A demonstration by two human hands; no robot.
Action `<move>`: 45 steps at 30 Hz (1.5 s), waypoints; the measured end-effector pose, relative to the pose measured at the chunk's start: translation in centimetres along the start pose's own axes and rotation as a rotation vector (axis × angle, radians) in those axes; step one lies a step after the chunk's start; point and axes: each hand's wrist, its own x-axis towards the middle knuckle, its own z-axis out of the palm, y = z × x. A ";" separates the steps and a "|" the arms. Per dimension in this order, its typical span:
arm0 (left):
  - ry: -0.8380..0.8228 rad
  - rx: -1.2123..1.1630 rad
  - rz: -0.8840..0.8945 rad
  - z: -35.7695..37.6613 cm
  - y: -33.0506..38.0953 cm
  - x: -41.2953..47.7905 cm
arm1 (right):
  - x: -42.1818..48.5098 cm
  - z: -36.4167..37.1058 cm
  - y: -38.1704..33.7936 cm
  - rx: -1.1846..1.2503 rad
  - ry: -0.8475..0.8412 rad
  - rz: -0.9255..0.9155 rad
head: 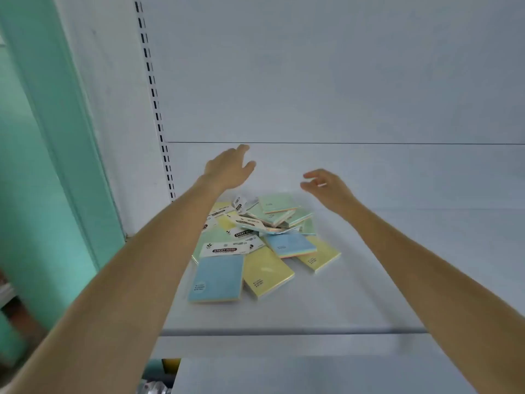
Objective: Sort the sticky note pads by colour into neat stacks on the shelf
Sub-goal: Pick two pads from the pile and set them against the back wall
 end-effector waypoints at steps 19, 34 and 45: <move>-0.213 0.115 -0.215 6.4 -4.0 -2.5 | -0.6 3.3 4.2 0.047 -0.099 0.343; -0.162 -0.277 -0.494 5.9 -9.1 -2.4 | 1.1 3.2 1.9 0.199 -0.234 0.534; -0.079 -0.705 -0.441 5.2 -10.5 -0.7 | 1.7 1.5 1.3 -0.151 0.055 0.194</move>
